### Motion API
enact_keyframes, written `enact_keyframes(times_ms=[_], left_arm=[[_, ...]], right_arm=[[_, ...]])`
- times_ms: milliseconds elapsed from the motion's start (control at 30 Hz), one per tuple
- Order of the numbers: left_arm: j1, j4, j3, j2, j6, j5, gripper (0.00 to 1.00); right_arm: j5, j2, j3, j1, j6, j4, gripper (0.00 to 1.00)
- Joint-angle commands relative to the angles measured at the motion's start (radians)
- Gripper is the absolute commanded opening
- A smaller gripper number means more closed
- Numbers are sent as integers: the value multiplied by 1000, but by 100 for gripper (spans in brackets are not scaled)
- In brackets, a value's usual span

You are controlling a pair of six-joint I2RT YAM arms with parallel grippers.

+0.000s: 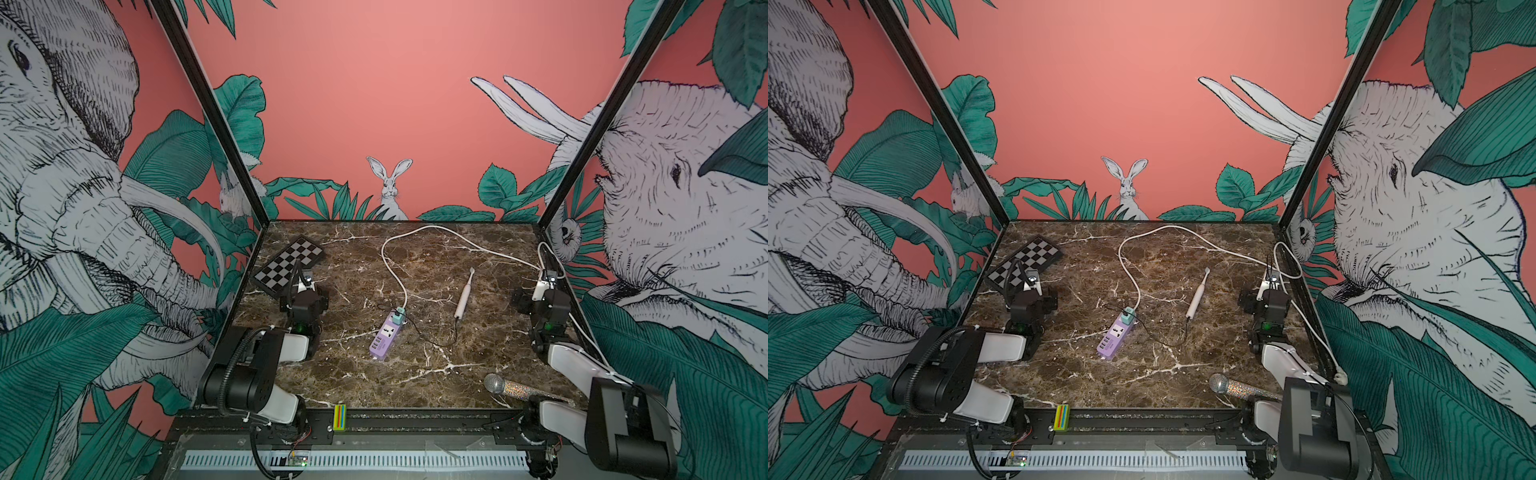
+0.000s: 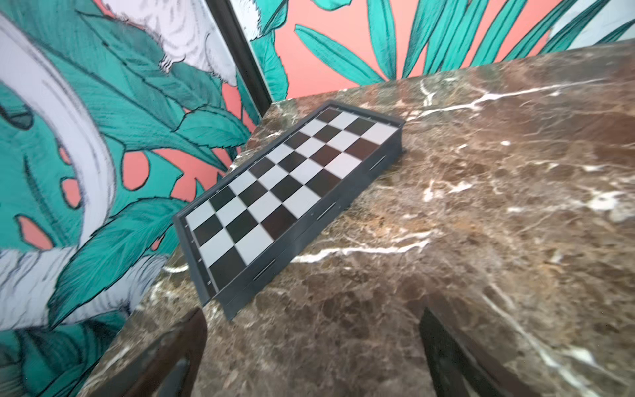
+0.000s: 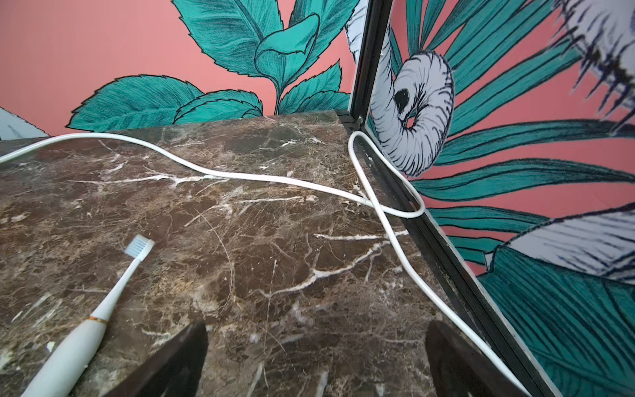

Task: Charge the electric toothbrush
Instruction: Reset both arms

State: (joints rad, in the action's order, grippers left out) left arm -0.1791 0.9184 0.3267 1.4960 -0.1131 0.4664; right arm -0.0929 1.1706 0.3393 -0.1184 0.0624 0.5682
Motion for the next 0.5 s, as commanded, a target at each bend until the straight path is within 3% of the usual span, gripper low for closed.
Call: enact_keyframes(times_ms=[0, 133, 200, 467], left_arm=[[26, 95, -9, -1, -14, -97, 99], [36, 203, -14, 78, -35, -139, 99], [36, 56, 19, 36, -14, -141, 99], [52, 38, 51, 61, -1, -140, 99]], right_arm=[[21, 11, -38, -3, -21, 94, 97], [52, 103, -51, -3, -31, 218, 97], [72, 102, 1, -3, -42, 111, 97], [147, 110, -2, -1, -51, 127, 97]])
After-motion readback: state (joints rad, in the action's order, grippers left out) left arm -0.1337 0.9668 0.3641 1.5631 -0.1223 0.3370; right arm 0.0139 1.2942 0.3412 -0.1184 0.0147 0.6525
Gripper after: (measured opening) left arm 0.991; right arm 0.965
